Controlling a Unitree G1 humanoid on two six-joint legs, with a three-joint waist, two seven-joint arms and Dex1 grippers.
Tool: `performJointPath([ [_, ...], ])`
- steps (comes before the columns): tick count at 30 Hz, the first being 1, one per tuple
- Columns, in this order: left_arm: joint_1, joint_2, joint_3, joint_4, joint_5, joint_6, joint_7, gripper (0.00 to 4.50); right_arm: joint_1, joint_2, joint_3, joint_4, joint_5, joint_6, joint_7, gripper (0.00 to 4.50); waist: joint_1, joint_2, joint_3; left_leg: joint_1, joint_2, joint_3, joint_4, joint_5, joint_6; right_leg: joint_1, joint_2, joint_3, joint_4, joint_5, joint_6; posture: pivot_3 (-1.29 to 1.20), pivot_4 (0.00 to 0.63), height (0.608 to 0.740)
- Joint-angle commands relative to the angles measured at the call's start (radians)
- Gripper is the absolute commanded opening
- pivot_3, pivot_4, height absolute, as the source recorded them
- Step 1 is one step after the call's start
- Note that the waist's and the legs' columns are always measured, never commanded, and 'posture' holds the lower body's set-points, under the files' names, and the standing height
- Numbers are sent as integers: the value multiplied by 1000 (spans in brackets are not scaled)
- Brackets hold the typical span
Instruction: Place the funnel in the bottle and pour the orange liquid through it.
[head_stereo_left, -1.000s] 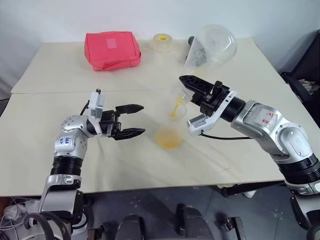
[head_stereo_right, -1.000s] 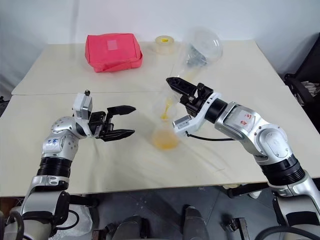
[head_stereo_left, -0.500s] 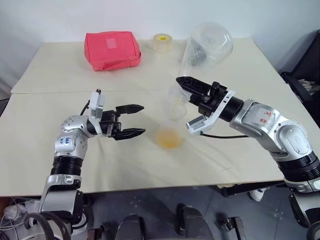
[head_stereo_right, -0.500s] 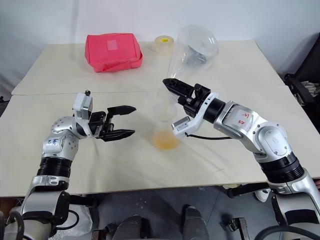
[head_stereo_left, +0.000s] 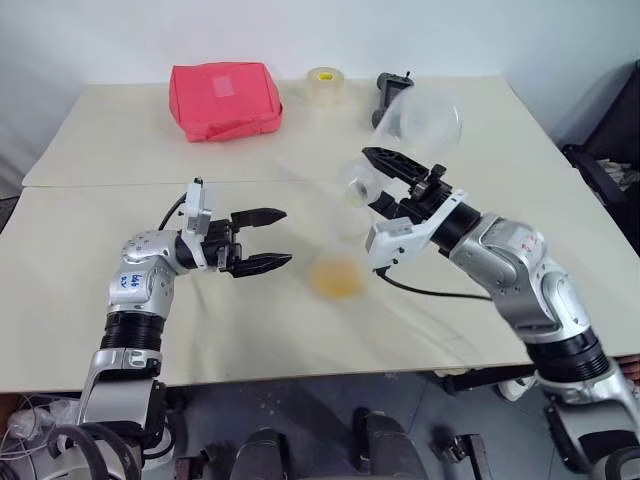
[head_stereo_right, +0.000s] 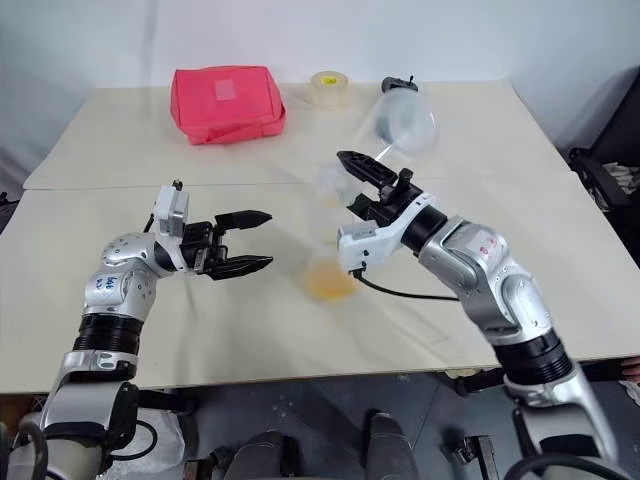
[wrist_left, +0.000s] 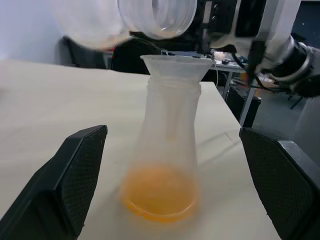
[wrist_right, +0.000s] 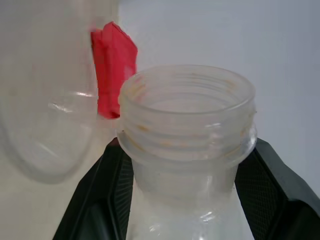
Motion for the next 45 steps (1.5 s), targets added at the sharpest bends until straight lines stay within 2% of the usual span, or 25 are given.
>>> performJointPath([
  [1, -14, 9, 15, -34, 0, -6, 20, 4500, -1, 100, -133, -132, 172, 290, 49, 2425, 1, 0, 0, 0, 0, 0, 0, 0, 0, 0, 0, 0, 0, 0, 0, 0, 150, 740],
  [5, -5, 16, 18, -50, -1, 17, 44, 4500, -12, 226, -269, -191, 344, 593, 35, 2425, 1, 0, 0, 0, 0, 0, 1, 0, 0, 0, 0, 0, 2, 0, 0, 0, 150, 740],
  [11, 0, 19, 19, -57, 30, 37, 133, 4500, 6, 273, -427, -154, 504, 765, -27, 2425, 2, 0, 0, 0, 0, 0, 0, 0, 0, 0, 0, 0, 2, 0, 0, 0, 150, 740],
  [18, 17, 25, 22, -109, 29, 117, 218, 4500, 31, 295, -508, -105, 610, 774, -118, 2425, -1, 0, 0, 1, 0, 0, -1, 0, 0, 0, 0, 0, 2, 0, 0, 0, 150, 740],
  [26, 39, 43, -2, -124, 46, 119, 198, 4500, 88, 306, -546, -73, 716, 732, -165, 2425, 0, 0, 0, 2, 0, 1, -1, 0, 0, 0, 0, 0, 3, 0, 0, 0, 150, 740],
  [32, 45, 42, -1, -119, 50, 104, 198, 4500, 136, 278, -535, -80, 742, 700, -176, 4430, 1, 0, 0, 2, 0, 1, -1, 0, 0, 0, 0, 1, 2, 0, 0, 0, 150, 740],
  [42, 34, 37, -4, -109, 64, 88, 212, 4500, 113, 218, -543, -89, 785, 641, -181, 4474, 1, 0, 0, 2, 0, 1, -1, 0, 0, 0, 0, 1, 3, 0, 0, 0, 150, 740],
  [45, 40, 43, -1, -122, 55, 98, 202, 4500, 80, 175, -561, -128, 843, 639, -146, 4474, 1, 0, 0, 2, 0, 1, -1, 0, 0, 0, 0, 1, 3, 0, 0, 0, 150, 740],
])
